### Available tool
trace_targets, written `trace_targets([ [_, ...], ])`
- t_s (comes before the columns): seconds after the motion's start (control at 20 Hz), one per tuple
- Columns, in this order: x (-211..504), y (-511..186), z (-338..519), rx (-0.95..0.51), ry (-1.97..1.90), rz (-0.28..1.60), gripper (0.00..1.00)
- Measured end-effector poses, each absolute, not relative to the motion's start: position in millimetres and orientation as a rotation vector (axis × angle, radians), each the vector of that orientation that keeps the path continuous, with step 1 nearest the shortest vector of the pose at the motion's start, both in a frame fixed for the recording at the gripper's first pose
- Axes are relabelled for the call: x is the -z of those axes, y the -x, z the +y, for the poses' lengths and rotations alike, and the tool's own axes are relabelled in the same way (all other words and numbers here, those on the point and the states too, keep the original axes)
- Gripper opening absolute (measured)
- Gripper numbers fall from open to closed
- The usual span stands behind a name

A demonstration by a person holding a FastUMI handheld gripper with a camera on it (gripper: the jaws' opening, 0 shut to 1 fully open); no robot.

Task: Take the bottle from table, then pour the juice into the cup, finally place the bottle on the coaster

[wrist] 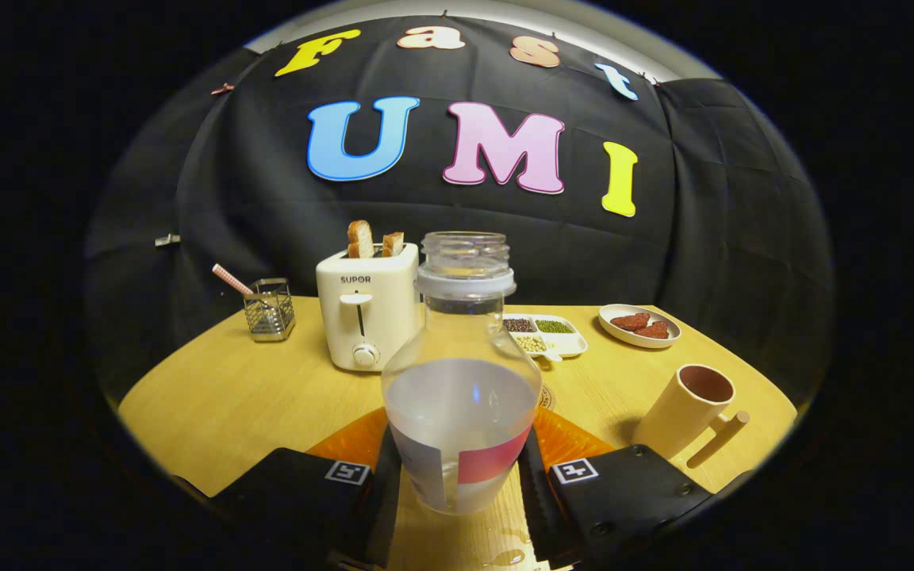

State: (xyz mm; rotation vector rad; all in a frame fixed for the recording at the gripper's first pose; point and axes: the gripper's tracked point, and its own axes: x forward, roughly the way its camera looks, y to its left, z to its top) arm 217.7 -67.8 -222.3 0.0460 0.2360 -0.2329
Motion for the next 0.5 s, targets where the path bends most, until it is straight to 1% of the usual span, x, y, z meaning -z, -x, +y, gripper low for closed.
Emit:
trace_targets([
  [0.15, 193.6, -209.6, -71.2, 0.249, -0.171, 0.213, 0.68],
  [0.3, 168.8, -198.0, -86.9, 0.278, -0.205, 0.212, 0.68],
  [0.5, 137.6, -193.0, -97.4, 0.243, -0.419, 0.193, 0.68],
])
